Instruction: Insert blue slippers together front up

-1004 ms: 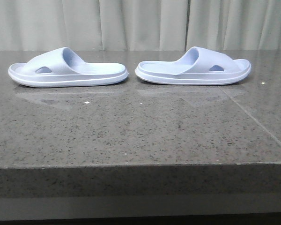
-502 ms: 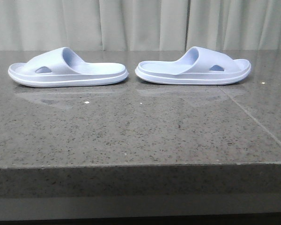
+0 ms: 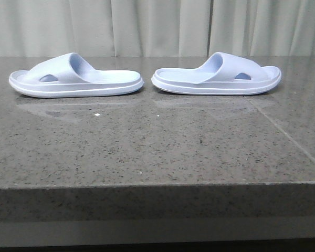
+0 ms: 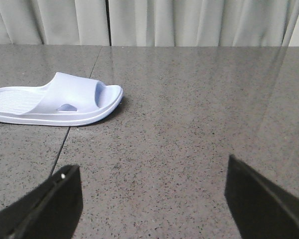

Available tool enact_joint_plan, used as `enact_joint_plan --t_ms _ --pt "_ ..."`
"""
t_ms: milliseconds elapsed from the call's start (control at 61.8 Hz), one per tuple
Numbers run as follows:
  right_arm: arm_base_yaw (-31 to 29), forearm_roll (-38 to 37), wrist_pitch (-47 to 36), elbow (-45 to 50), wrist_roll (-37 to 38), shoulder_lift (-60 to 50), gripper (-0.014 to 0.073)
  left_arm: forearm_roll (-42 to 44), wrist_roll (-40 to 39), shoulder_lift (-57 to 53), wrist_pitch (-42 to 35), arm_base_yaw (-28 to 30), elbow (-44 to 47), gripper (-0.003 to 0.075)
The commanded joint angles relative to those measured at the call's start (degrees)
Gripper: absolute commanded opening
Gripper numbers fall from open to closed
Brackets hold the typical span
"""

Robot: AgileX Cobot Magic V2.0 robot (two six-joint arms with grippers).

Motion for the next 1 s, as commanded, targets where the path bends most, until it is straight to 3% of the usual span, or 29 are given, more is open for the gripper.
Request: enact_joint_plan --t_ms 0,324,518,987 --pt "-0.29 -1.07 -5.18 -2.22 -0.37 1.21 0.0605 -0.1 -0.05 0.95 -4.83 -0.12 -1.96 0.0672" --pt "-0.29 -1.07 -5.7 -2.22 -0.37 1.21 0.0605 -0.43 -0.05 0.95 -5.35 -0.12 -1.96 0.0672" --pt "-0.29 -1.07 -6.07 -2.22 -0.37 1.21 0.0605 -10.44 -0.05 4.34 -6.12 -0.12 -2.89 0.0672" --pt "-0.29 -1.07 -7.32 -2.22 -0.37 1.21 0.0605 -22.05 -0.05 49.36 -4.4 -0.23 -29.98 0.0672"
